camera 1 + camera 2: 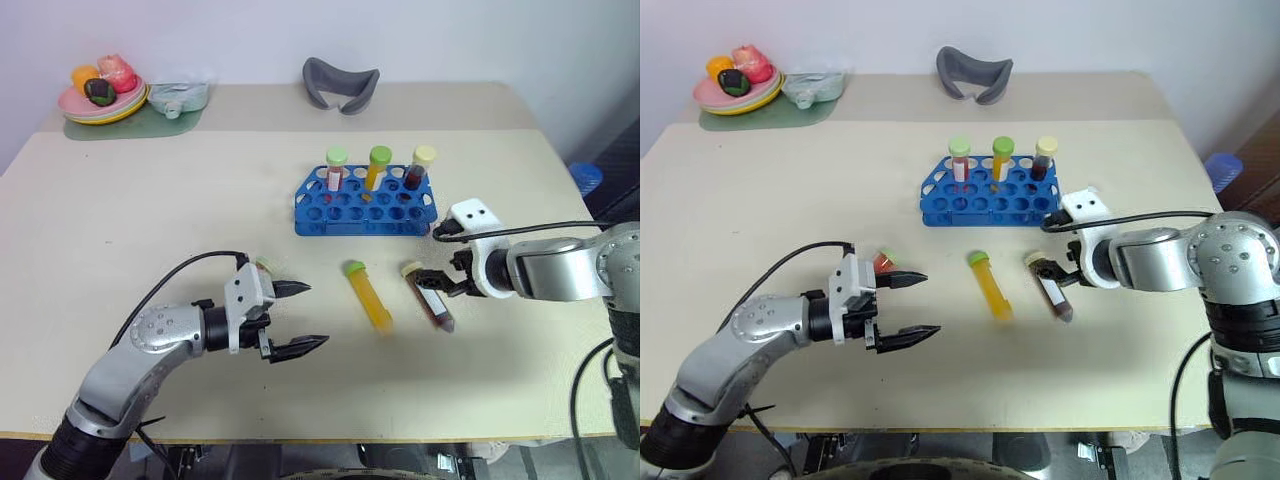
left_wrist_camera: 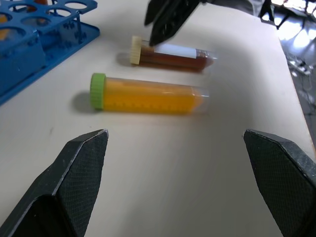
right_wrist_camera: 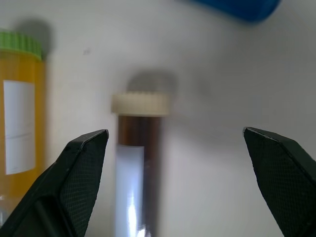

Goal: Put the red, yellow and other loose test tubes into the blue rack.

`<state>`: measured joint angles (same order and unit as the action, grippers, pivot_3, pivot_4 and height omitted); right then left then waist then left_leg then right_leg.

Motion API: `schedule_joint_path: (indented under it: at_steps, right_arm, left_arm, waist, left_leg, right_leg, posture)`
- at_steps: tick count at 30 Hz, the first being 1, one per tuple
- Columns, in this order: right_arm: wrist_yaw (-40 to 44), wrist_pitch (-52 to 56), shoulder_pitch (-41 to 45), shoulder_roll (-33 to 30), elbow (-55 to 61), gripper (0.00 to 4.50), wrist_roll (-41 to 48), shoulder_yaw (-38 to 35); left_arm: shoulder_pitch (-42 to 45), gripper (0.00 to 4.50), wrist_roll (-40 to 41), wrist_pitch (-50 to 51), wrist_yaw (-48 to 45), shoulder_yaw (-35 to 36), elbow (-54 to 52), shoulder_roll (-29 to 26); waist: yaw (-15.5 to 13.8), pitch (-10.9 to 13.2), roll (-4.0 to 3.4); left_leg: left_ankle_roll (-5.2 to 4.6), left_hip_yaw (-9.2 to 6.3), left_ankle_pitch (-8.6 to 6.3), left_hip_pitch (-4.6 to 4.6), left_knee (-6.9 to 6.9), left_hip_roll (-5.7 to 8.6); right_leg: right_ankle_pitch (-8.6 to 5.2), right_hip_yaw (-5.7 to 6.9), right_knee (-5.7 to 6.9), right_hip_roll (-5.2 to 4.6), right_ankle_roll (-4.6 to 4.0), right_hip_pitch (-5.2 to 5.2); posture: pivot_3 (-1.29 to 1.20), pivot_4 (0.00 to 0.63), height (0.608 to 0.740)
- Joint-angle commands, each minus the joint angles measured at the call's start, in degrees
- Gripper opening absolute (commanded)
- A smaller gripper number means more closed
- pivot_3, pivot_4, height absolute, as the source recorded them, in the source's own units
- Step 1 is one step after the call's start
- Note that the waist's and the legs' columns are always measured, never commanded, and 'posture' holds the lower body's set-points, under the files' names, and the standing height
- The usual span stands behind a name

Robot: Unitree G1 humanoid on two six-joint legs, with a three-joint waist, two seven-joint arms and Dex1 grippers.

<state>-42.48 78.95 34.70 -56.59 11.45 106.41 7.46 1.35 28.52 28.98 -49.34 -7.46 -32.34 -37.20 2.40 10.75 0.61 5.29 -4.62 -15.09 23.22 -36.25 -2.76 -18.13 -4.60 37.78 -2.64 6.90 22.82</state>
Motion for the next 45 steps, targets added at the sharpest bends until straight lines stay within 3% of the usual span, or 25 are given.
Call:
schedule_joint_path:
  at_steps: [1,9,12,16,22,29,36,42,45]
  right_arm:
    - [-6.79,-6.84,0.86,-1.03,1.43,4.50,6.59,4.31]
    - [-13.21,-11.67,-0.09,-0.16,3.12,4.50,6.59,8.19]
    - [-14.17,-12.24,0.25,0.46,3.33,3.60,6.59,8.46]
    - [-14.49,-12.47,0.75,0.64,3.93,1.73,6.59,8.66]
    - [-12.84,-12.08,1.77,-0.18,4.26,1.73,6.59,8.21]
    - [-4.86,-14.44,11.20,-2.39,6.11,1.73,5.09,2.42]
    - [-5.31,-20.14,5.60,-1.82,6.16,1.73,4.84,-0.33]
    - [-2.44,-18.75,3.42,-1.97,8.29,1.73,4.65,1.43]
    - [-2.94,-19.15,3.87,0.95,7.11,2.50,6.59,3.07]
  left_arm:
    - [-1.85,4.47,-0.88,-2.76,0.30,0.17,-2.24,0.27]
    - [-4.01,4.47,-2.76,-7.20,-1.61,0.62,0.57,-0.47]
    - [-3.68,4.50,-2.99,-8.00,-2.10,0.67,1.47,-0.34]
    - [-3.28,4.50,-3.11,-8.64,-2.50,0.54,2.13,-0.23]
    - [-2.44,4.50,-3.03,-8.63,-2.53,0.49,2.61,0.05]
    - [-2.51,4.50,-2.61,-8.30,-1.09,2.28,2.99,0.39]
    - [0.36,4.50,-2.28,-6.98,-0.52,1.79,3.78,1.23]
    - [3.37,4.50,-2.05,-6.07,-1.44,1.93,5.21,1.24]
    - [4.20,4.50,-2.99,-6.77,-2.77,2.59,7.32,0.08]
  waist:
    - [0.06,-0.01,0.01]
    - [0.07,-0.02,-0.01]
    - [0.09,-0.02,-0.02]
    - [0.05,-0.02,-0.02]
    - [0.06,-0.02,-0.02]
    - [0.01,0.04,-0.13]
    - [-0.44,0.02,-0.09]
    - [0.14,0.02,-0.14]
    - [0.16,0.02,-0.14]
  left_leg:
    - [0.00,-0.01,0.00,0.01,-0.02,0.00]
    - [0.00,-0.02,0.01,0.02,-0.03,0.00]
    - [0.00,-0.02,0.01,0.02,-0.02,0.00]
    - [0.00,-0.02,0.01,0.03,-0.02,0.00]
    - [0.00,-0.02,0.01,0.03,-0.02,0.00]
    - [-0.01,-0.01,0.01,0.07,0.01,-0.02]
    - [-0.01,0.00,0.01,0.17,-0.01,0.00]
    - [-0.01,-0.02,0.01,0.15,-0.01,-0.02]
    - [-0.01,-0.02,0.02,0.14,-0.01,-0.02]
  right_leg:
    - [0.00,0.00,0.01,0.01,0.00,0.01]
    - [0.00,-0.02,0.18,0.04,-0.01,0.12]
    - [0.00,-0.02,0.18,0.04,-0.01,0.13]
    - [0.00,-0.02,0.18,0.04,-0.01,0.14]
    - [0.00,-0.02,0.18,0.04,-0.01,0.15]
    - [0.00,-0.05,0.26,0.08,-0.02,0.29]
    - [0.00,-0.02,0.18,0.02,-0.01,0.30]
    - [0.00,-0.03,0.26,0.07,-0.02,0.33]
    - [0.00,-0.03,0.28,0.08,-0.02,0.33]
  posture:
    - [0.00,0.150,0.740]
    - [0.00,0.150,0.740]
    - [0.00,0.150,0.740]
    - [0.00,0.150,0.740]
    - [0.00,0.150,0.740]
    - [0.00,0.150,0.740]
    - [0.00,0.150,0.740]
    - [0.00,0.150,0.740]
    - [0.00,0.150,0.740]
